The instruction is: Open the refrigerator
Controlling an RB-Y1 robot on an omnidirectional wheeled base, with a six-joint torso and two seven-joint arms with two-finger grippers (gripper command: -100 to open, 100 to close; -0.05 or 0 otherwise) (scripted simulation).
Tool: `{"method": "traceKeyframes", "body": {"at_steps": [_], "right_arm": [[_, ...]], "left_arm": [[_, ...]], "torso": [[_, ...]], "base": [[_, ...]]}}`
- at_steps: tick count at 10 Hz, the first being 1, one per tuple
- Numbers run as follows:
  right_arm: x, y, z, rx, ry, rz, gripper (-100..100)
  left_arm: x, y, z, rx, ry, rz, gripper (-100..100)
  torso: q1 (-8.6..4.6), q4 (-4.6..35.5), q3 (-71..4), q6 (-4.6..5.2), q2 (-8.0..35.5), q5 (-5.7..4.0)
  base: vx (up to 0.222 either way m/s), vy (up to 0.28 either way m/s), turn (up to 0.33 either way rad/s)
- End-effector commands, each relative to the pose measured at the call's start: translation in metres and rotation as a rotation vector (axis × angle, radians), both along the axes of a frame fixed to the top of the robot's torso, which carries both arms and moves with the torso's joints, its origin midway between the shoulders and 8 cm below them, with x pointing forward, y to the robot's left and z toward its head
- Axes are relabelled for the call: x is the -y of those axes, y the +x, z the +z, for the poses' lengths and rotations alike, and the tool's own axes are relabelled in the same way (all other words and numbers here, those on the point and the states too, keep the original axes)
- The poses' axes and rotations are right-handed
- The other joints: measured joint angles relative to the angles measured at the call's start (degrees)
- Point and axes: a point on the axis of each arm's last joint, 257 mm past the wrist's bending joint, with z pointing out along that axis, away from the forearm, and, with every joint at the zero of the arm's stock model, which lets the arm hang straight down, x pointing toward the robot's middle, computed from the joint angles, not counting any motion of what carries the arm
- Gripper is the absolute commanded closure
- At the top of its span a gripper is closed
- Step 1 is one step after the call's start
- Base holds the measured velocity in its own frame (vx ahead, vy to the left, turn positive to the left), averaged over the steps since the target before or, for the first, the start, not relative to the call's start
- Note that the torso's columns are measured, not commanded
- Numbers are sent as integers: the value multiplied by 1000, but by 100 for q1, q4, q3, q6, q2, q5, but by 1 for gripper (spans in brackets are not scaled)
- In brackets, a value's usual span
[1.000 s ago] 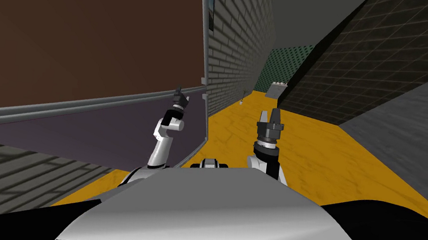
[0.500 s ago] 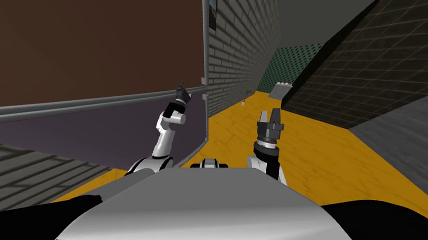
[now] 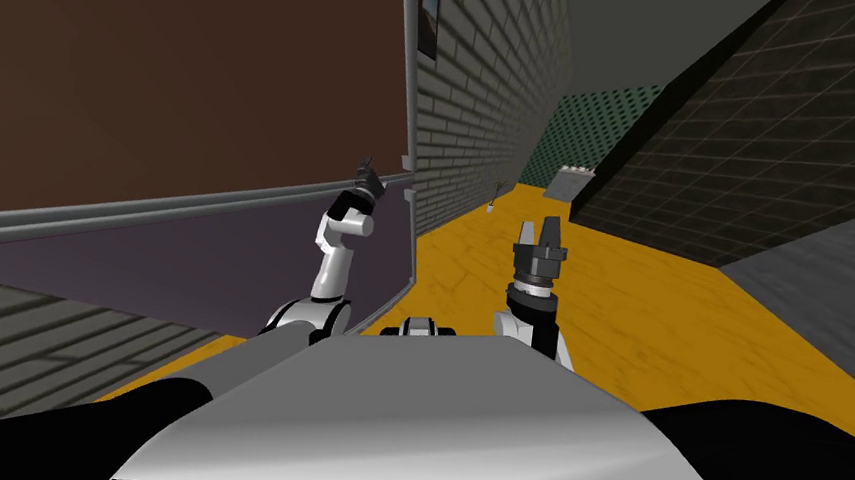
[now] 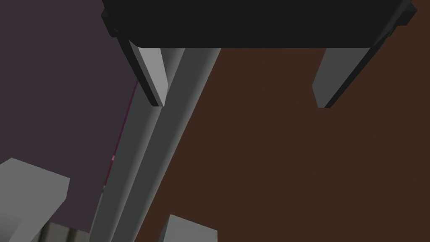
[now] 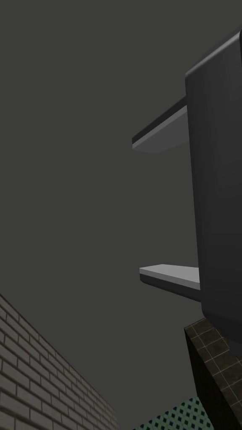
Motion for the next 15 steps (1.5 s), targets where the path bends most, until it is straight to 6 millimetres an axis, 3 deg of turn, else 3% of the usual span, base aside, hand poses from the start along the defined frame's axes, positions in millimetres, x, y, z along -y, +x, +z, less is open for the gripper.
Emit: {"method": "traceKeyframes", "body": {"at_steps": [1, 9, 15], "right_arm": [[0, 0, 0, 0, 0, 0, 0], [0, 0, 0, 0, 0, 0, 0], [0, 0, 0, 0, 0, 0, 0]], "left_arm": [[7, 13, 7, -48, -32, -19, -100], [31, 41, 20, -195, -124, -86, -100], [53, 51, 21, -305, -178, -147, -100]], "torso": [[7, -1, 0, 1, -1, 2], [7, -7, -36, 10, -43, -3], [9, -14, -26, 8, -34, 1]], "base": [[35, -46, 96], [25, -60, 80], [31, -64, 62]]}}
